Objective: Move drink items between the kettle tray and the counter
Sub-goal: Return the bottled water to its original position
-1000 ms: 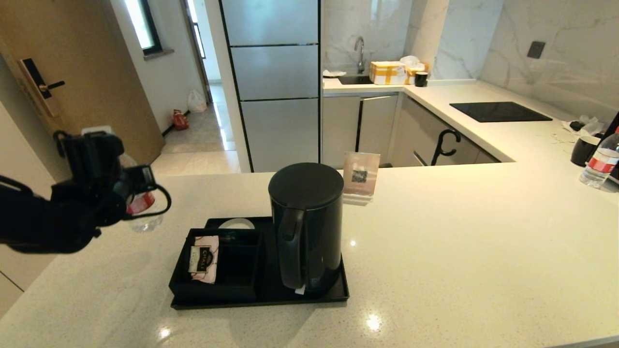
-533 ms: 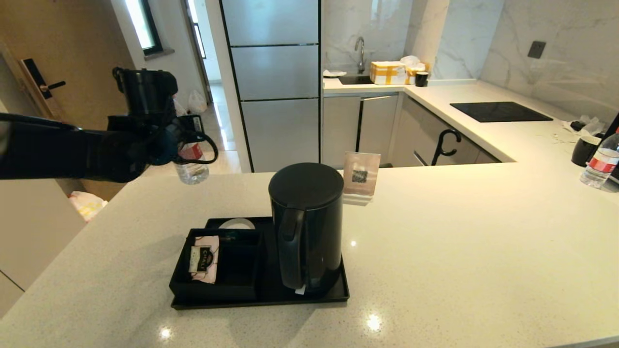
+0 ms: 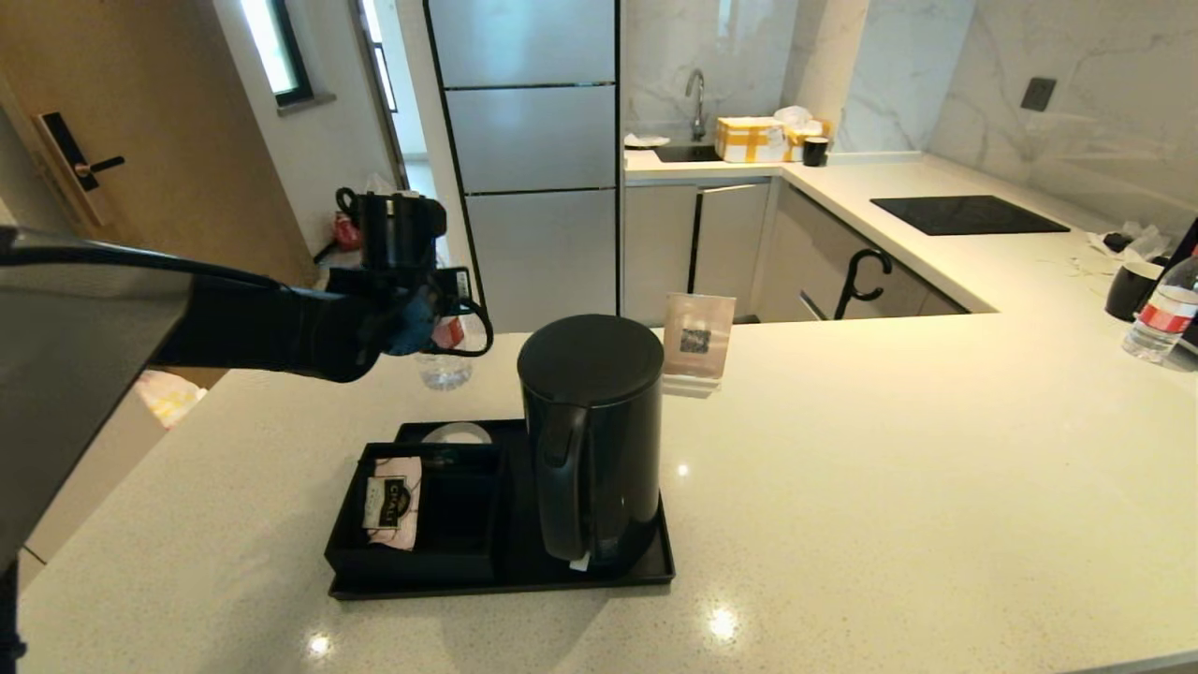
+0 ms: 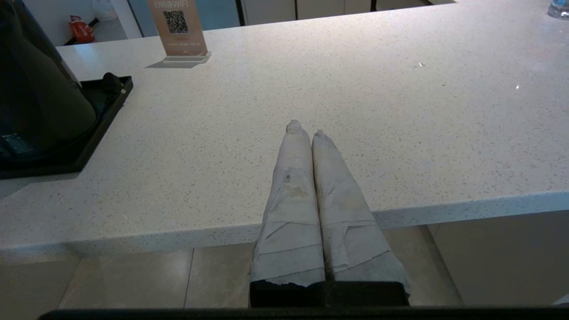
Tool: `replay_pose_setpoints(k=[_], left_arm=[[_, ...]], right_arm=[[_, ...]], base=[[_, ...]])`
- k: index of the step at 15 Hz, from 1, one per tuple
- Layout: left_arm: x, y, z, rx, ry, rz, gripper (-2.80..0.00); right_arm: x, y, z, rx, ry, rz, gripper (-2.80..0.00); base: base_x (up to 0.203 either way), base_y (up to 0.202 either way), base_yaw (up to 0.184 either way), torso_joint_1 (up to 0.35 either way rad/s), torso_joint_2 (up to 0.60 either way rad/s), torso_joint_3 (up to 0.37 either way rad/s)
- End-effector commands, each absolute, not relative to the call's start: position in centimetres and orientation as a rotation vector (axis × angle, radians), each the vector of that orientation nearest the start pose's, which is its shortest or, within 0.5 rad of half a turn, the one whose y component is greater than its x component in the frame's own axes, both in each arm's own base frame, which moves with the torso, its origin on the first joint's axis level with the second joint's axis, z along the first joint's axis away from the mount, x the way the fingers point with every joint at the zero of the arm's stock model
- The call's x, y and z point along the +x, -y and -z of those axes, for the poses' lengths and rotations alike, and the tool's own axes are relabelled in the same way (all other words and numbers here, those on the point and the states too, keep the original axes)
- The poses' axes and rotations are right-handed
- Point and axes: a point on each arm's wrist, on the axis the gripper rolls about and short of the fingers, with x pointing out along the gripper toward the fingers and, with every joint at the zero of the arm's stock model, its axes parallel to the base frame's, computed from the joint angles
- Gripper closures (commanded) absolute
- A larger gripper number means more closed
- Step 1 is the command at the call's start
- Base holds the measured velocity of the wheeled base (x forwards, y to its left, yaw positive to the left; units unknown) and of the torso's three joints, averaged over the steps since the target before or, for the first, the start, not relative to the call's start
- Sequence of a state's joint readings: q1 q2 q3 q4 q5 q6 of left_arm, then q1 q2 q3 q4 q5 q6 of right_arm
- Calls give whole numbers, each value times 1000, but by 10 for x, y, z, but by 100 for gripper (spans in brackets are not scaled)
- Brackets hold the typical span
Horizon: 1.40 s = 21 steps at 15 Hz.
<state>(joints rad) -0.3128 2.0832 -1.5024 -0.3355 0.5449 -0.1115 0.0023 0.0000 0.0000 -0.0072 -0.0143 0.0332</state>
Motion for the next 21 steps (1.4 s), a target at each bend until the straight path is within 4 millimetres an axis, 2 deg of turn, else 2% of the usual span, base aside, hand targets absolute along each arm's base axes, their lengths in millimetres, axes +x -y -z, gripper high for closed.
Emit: replay_pose_setpoints(k=[1, 2, 4, 5, 7, 12, 14, 21], left_arm=[[415, 123, -191, 6, -242, -246, 0], [415, 124, -190, 4, -243, -245, 0], [415, 128, -161, -7, -314, -248, 0], [414, 128, -156, -7, -329, -249, 0], [411, 128, -149, 1, -350, -248, 0], [411, 129, -146, 1, -350, -247, 0], [407, 129, -126, 17, -381, -246, 0], [399, 134, -117, 23, -375, -229, 0]], right_arm=[[-23, 0, -76, 34, 8, 12, 0], [-23, 0, -76, 34, 8, 11, 0], [-23, 0, -76, 34, 8, 11, 0], [-23, 0, -76, 34, 8, 11, 0], [-23, 0, -76, 34, 8, 11, 0], [-23, 0, -76, 34, 8, 11, 0], [-23, 0, -76, 34, 8, 11, 0], [-23, 0, -76, 34, 8, 11, 0]], base=[[0, 0, 0, 0, 0, 0], [0, 0, 0, 0, 0, 0], [0, 0, 0, 0, 0, 0], [0, 0, 0, 0, 0, 0], [0, 0, 0, 0, 0, 0], [0, 0, 0, 0, 0, 0], [0, 0, 0, 0, 0, 0], [0, 0, 0, 0, 0, 0]])
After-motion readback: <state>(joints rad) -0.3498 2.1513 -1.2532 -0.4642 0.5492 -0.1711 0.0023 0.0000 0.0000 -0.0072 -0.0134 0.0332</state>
